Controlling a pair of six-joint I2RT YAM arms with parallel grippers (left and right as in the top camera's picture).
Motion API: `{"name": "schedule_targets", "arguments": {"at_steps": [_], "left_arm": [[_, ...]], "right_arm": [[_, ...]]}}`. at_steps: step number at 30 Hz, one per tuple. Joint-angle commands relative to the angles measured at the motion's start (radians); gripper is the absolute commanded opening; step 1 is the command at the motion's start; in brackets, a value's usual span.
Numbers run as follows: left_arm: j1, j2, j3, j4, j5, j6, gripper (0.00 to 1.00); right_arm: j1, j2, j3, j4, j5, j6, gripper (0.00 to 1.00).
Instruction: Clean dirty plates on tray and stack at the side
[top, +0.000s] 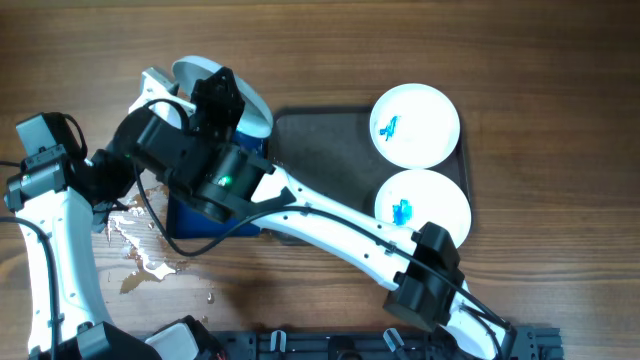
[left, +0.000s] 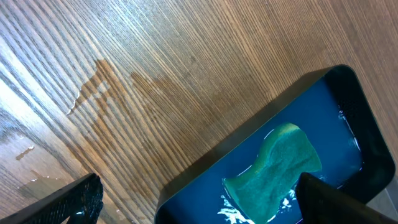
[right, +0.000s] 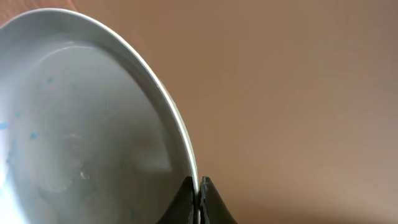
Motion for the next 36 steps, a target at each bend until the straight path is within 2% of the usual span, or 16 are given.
{"name": "schedule_targets", "arguments": {"at_steps": [1,8,9,13,14,18,20,23,30,33,36], "left_arm": [[0.006,0.005,0.013,-0.003,0.012,-0.010,0.97],[0.006,0.005,0.013,-0.004,0.011,-0.010,0.97],[0.006,0.005,0.013,-0.004,0.011,-0.010,0.97],[0.006,0.005,0.013,-0.004,0.012,-0.010,0.98],[0.006,0.005,0.013,-0.004,0.012,-0.010,0.97],[0.003,0.005,0.013,-0.004,0.012,-0.010,0.97],[-0.002,0.006,0.013,-0.004,0.020,-0.010,0.95],[-0.086,0.021,0.005,0.000,0.034,-0.009,0.93],[-0.324,0.109,0.004,0.055,0.033,-0.010,0.93],[-0.372,0.144,0.005,0.081,0.034,-0.010,0.93],[-0.392,0.151,0.004,0.098,0.034,-0.009,0.93]], "right_arm": [[0.004,0.005,0.023,0.027,0.035,-0.079,0.04],[0.002,0.005,0.023,0.018,-0.007,-0.062,0.04],[-0.002,0.005,0.023,-0.026,-0.052,0.008,0.04],[-0.053,0.005,0.023,-0.335,-0.498,0.609,0.04],[-0.074,0.005,0.023,-0.354,-0.534,0.696,0.04],[-0.199,-0.058,0.023,-0.412,-0.636,0.849,0.04],[-0.312,-0.122,0.023,-0.460,-0.824,0.921,0.04],[-0.614,-0.209,0.023,-0.579,-1.159,0.956,0.04],[-1.194,-0.214,-0.045,-0.793,-1.268,0.938,0.04],[-1.355,-0.214,-0.135,-0.786,-1.268,0.946,0.04],[-1.465,-0.214,-0.299,-0.706,-1.268,0.970,0.04]]}}
